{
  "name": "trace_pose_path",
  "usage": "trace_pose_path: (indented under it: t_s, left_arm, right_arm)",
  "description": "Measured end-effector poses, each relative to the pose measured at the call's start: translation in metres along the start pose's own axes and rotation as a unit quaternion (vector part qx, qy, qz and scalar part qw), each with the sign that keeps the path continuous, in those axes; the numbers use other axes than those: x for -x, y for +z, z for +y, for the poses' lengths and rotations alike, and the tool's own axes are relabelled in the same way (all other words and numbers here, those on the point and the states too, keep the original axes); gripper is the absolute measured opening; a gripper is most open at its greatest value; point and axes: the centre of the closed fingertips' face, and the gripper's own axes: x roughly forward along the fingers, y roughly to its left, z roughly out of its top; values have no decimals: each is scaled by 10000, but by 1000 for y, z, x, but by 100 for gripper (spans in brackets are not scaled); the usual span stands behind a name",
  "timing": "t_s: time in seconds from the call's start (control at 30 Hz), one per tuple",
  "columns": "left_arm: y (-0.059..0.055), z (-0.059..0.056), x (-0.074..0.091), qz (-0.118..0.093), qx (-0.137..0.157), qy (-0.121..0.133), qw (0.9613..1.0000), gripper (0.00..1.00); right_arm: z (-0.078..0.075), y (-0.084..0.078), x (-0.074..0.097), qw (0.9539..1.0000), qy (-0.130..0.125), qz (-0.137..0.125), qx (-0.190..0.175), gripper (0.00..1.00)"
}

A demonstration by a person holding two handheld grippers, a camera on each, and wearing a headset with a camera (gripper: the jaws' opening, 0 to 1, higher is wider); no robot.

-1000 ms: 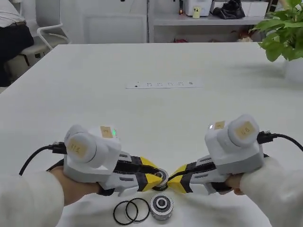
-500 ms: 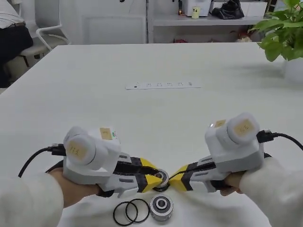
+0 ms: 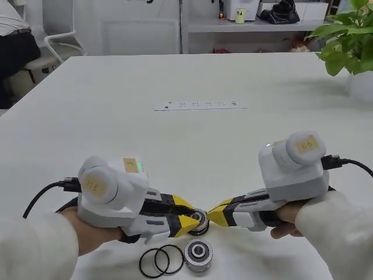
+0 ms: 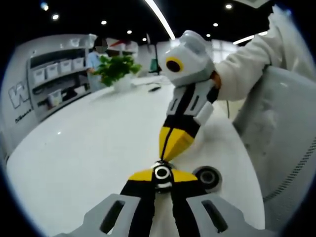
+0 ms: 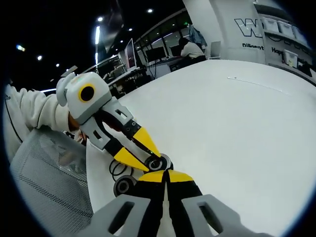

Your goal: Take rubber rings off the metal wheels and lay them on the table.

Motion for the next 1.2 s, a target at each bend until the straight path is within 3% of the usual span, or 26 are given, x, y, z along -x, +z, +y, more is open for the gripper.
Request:
trace_pose_path:
  t_s: [0.67,0.7,0.8,0.9,1.07,1.2]
  left_arm:
    - [-1,1,0,7,-34,15,10000,12]
    - [-1,1,0,9,-38,15,10000,12]
    - [0,1,0,10,-51,25,10000,12]
    - [0,0,0,41,-54,33,10000,13]
    - [-2,1,7,237,-111,-7,9997,15]
    - [-1,2,17,246,-70,-15,9997,18]
  right_arm:
    - [11,6,-1,9998,143,-33,108,0]
    - [13,15,0,9994,210,-262,28,0]
    - [10,19,3,9995,122,-289,28,0]
    - [8,13,2,9997,111,-218,-11,0]
    - [7,14,3,9996,117,-239,-86,0]
    - [10,15,2,9995,154,-250,-81,0]
